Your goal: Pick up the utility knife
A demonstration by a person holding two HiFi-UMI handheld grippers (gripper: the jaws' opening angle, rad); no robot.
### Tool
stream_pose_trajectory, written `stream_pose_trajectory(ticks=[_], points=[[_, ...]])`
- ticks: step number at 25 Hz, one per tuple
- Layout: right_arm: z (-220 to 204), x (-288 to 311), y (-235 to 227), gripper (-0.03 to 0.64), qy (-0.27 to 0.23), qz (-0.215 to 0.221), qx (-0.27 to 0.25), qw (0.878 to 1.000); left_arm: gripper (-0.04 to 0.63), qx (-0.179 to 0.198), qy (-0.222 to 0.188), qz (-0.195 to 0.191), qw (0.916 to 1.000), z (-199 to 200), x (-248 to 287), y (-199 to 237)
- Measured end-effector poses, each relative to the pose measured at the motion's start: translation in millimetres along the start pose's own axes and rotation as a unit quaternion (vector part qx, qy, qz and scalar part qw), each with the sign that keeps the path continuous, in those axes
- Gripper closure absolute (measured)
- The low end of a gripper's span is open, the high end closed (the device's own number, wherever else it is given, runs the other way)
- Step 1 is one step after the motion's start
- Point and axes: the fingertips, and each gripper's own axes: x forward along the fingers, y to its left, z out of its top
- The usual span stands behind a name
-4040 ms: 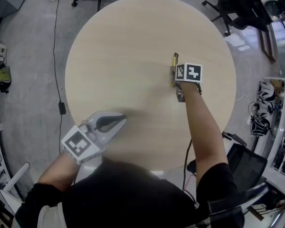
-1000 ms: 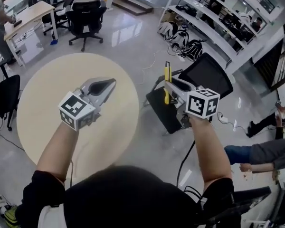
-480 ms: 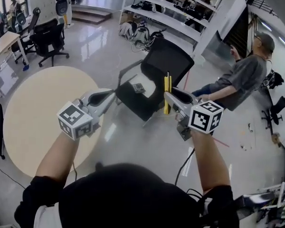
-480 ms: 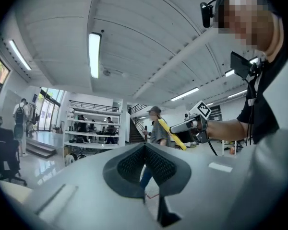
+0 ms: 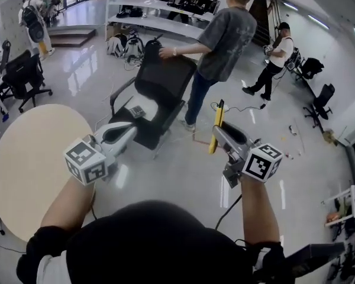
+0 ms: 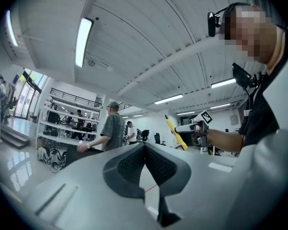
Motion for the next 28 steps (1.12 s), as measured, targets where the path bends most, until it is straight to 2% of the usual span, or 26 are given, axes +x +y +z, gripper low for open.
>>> stream_pose_trajectory(ticks=[5,13,28], points=[[14.7,-48.0,-21.8,0.488,-0.046,-0.031,0.007,0.998,0.595,-0.006,0.005,-0.028,0.9996,2.5,28.4,-11.3],[12.5,-60.2,-43.5,0.489,-0.078,-0.066,0.011,0.995,0.595,-0.01,-0.005,-0.05,0.9987,6.8,52.0,6.9],[12.2,-59.9,-44.2,0.489,-0.085,-0.055,-0.004,0.995,0.595,-0.011,-0.014,-0.04,0.999,2.2,44.6,5.8]])
